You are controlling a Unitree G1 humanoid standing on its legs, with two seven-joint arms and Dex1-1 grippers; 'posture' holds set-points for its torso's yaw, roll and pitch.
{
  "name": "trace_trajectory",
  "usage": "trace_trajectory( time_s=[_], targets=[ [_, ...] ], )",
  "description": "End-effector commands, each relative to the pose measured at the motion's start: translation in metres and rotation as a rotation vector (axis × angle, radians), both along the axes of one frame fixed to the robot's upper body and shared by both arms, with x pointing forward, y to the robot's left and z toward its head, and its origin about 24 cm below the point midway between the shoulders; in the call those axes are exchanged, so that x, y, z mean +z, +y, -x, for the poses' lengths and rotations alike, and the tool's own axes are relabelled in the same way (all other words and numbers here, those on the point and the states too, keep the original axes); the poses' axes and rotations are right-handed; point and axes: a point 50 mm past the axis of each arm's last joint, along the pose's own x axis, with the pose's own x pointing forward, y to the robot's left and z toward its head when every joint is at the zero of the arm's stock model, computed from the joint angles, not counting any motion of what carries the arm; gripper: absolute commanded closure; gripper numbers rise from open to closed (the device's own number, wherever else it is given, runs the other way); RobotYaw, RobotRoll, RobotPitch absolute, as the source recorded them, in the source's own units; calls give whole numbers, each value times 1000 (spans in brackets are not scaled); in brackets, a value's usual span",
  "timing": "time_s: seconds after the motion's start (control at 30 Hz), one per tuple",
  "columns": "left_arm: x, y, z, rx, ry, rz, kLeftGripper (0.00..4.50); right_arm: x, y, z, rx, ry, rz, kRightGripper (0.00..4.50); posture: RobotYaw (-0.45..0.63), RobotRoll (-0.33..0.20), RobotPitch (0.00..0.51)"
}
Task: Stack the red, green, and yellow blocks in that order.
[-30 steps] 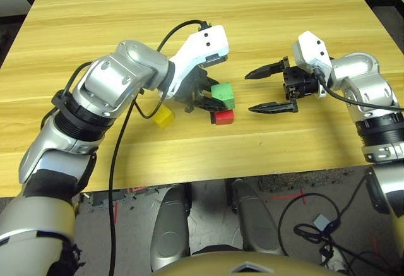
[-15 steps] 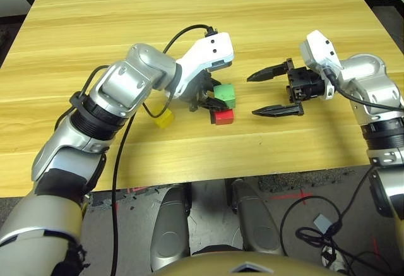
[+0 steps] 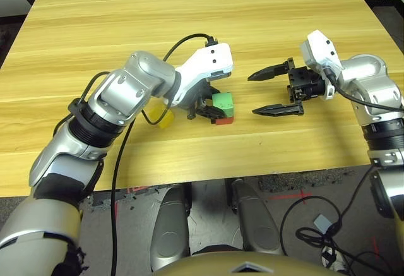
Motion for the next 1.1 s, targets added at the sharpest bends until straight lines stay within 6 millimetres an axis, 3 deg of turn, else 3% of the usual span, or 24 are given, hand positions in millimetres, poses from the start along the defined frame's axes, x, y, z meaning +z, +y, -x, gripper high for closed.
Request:
trace_trajectory(
  time_s=[0.03,0.43,0.67,0.77,1.0,1.1],
  targets=[
    [-5,-4,3,-27,-1,-13,2426,0,-2,3,-8,-1,-6,0,34,73,247],
    [-8,-4,-1,-24,-6,-39,2426,-1,-4,3,-36,-1,-18,0,25,74,257],
    [-3,-4,8,-43,33,-6,50,0,-3,2,-39,-2,-22,0,36,74,254],
    [10,-1,13,-19,65,57,50,1,-3,1,-38,-5,-22,0,41,71,254],
    [35,40,11,256,51,141,50,3,-4,1,-39,-2,-22,0,68,71,251],
    [36,71,14,426,27,80,50,4,-3,-2,-38,-2,-22,0,100,73,249]
  ],
)
